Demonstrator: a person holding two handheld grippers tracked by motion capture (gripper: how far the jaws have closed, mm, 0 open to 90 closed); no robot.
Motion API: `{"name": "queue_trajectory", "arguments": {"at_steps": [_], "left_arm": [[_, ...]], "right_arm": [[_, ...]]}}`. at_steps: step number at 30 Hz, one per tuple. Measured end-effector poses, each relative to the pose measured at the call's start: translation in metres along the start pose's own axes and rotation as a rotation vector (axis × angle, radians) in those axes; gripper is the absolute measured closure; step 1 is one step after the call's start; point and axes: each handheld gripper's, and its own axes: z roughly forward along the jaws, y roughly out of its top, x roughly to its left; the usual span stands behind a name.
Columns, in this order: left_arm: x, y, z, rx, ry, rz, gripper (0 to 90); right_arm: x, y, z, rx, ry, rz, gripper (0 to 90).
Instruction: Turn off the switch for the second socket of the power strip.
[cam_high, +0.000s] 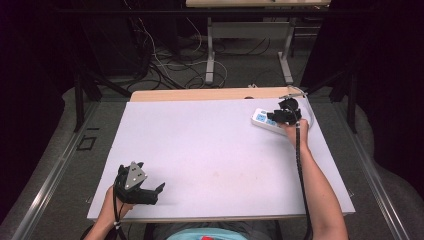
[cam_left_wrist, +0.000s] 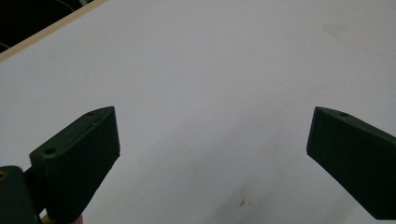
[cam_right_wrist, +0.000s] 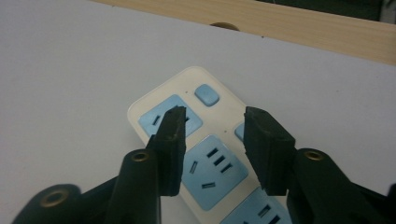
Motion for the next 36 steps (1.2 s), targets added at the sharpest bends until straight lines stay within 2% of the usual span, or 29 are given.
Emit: {"name": "queue_trajectory", "arguments": {"at_steps": [3, 9, 16, 25, 28, 30, 31, 36], "left_arm": [[0.001, 0.000, 0.000, 0.001, -0.002, 0.005, 2.4], [0.000, 0.000, 0.000, -0.001, 0.003, 0.000, 2.4], [0.000, 0.000, -0.001, -0.002, 0.005, -0.001, 2.4], [0.000, -0.001, -0.001, 0.001, -0.002, -0.004, 2.4], [0.000, -0.001, -0.001, 0.003, -0.001, -0.004, 2.4], [0.000, -0.001, -0.001, 0.002, -0.001, -0.004, 2.4], [0.000, -0.001, -0.001, 0.002, -0.001, -0.004, 2.4], [0.000, -0.001, -0.001, 0.000, 0.000, -0.005, 2.4]], "right_arm": [[0.000, -0.002, -0.005, 0.010, 0.042, 0.004, 47.7], [0.004, -0.007, -0.016, 0.023, 0.095, 0.008, 34.6], [0.011, -0.013, -0.028, 0.038, 0.160, -0.007, 17.7], [0.026, -0.020, -0.051, 0.040, 0.206, -0.049, 8.8], [0.031, -0.022, -0.058, 0.036, 0.216, -0.079, 6.2], [0.035, -0.025, -0.062, 0.044, 0.224, -0.075, 5.3], [0.037, -0.026, -0.063, 0.044, 0.224, -0.092, 4.3], [0.046, -0.034, -0.070, 0.066, 0.241, -0.111, 3.0]]}}
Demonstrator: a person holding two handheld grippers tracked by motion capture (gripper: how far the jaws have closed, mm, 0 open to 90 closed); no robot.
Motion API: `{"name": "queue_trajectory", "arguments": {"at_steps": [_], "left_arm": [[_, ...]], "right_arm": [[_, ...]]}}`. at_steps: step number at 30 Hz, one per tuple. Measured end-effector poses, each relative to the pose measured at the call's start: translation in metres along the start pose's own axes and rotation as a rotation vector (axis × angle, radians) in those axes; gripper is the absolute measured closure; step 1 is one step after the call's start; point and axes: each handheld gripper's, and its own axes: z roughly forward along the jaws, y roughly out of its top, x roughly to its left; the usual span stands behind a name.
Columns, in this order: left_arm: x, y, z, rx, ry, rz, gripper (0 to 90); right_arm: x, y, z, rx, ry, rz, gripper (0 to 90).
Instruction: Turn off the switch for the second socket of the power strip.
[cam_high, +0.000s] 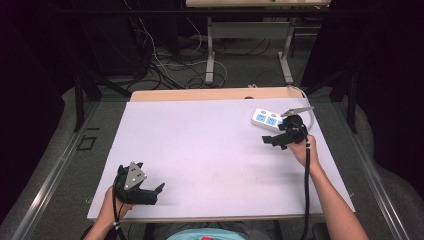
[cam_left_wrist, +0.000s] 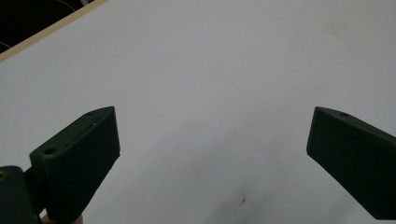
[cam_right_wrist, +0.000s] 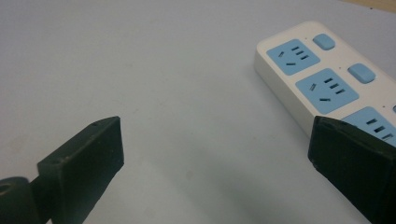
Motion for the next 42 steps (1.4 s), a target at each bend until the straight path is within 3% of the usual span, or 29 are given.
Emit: {"name": "queue_trajectory", "arguments": {"at_steps": [16, 29, 30, 42], "left_arm": [[0.000, 0.000, 0.000, 0.000, 0.001, 0.003, 2.3], [0.000, 0.000, 0.000, 0.003, -0.001, 0.007, 2.3], [0.000, 0.000, 0.000, 0.002, -0.002, 0.005, 2.3], [0.000, 0.000, 0.000, 0.003, 0.000, 0.006, 2.3]], "right_arm": [[0.032, -0.016, -0.011, 0.017, 0.021, -0.100, 0.0], [0.054, -0.034, -0.026, 0.026, 0.033, -0.115, 0.0], [0.054, -0.036, -0.026, 0.021, 0.035, -0.134, 0.0], [0.068, -0.052, -0.035, 0.023, 0.039, -0.163, 0.0]]}}
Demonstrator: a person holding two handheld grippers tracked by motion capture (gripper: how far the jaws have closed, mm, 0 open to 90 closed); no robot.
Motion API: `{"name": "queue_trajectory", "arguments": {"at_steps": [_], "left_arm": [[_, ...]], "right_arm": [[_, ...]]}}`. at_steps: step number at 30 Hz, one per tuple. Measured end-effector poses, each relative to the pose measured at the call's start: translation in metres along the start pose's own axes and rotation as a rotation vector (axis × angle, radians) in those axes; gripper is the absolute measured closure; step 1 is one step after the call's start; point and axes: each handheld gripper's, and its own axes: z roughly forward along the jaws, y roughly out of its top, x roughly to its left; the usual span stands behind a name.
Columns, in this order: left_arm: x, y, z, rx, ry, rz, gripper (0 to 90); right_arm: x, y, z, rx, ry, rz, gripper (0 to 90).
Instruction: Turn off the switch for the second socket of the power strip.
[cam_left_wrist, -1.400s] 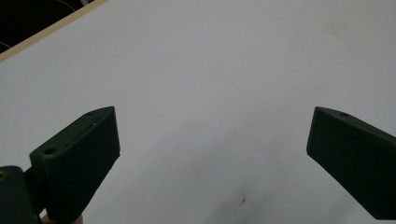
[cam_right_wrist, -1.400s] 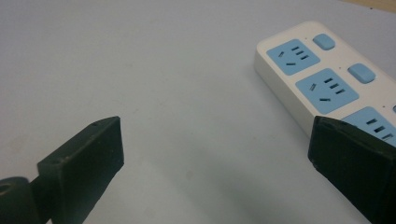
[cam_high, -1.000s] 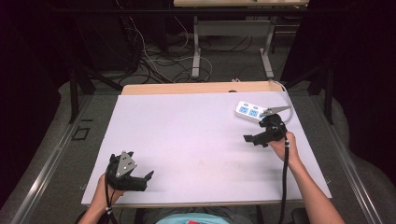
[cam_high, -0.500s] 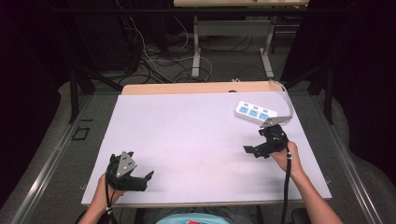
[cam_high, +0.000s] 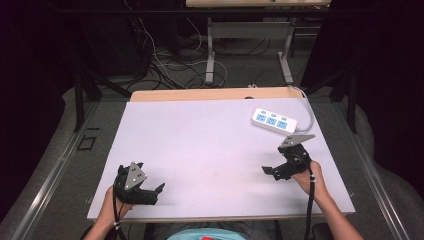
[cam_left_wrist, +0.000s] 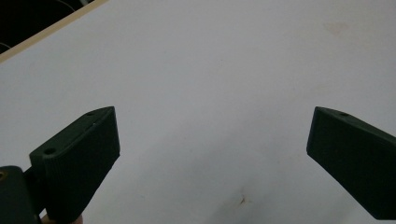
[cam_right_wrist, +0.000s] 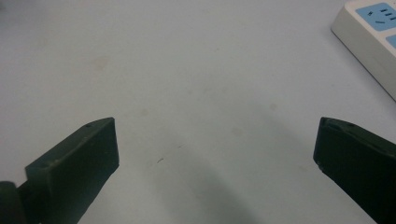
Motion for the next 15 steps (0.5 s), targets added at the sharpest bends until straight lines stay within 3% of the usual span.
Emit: {"name": "queue_trajectory", "arguments": {"at_steps": [15], "left_arm": [[0.000, 0.000, 0.000, 0.001, 0.002, 0.000, 2.3]], "right_arm": [[0.019, -0.016, -0.009, -0.003, -0.002, -0.026, 0.0]]}}
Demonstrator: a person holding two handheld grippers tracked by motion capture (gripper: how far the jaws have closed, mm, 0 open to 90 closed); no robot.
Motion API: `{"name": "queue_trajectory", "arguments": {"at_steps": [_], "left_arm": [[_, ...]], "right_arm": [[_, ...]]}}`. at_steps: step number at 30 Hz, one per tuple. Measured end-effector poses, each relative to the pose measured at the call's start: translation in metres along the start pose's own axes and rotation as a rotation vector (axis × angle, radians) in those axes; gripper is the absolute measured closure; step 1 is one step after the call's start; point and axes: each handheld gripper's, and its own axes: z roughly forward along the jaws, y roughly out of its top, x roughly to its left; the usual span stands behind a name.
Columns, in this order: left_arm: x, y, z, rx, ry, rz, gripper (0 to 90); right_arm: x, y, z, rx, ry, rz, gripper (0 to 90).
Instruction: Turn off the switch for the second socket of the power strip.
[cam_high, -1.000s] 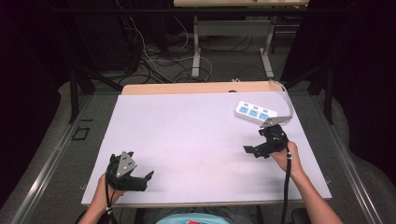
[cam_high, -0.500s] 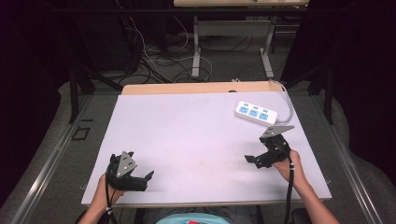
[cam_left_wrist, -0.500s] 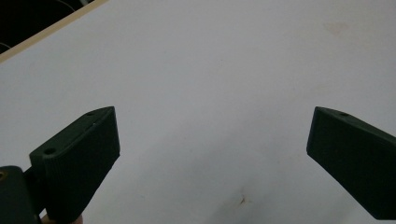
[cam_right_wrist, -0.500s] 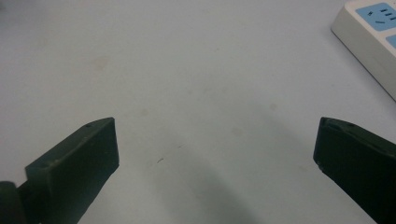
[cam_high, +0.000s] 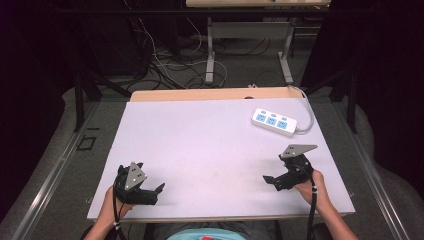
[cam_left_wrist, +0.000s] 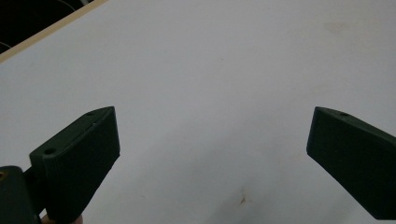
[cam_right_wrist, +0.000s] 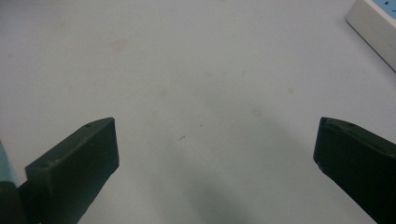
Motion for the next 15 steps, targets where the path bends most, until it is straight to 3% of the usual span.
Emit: {"name": "queue_trajectory", "arguments": {"at_steps": [15], "left_arm": [[0.000, 0.000, 0.000, 0.000, 0.005, 0.005, 2.3]], "right_arm": [[0.011, -0.014, -0.005, 0.020, -0.020, -0.015, 0.0]]}}
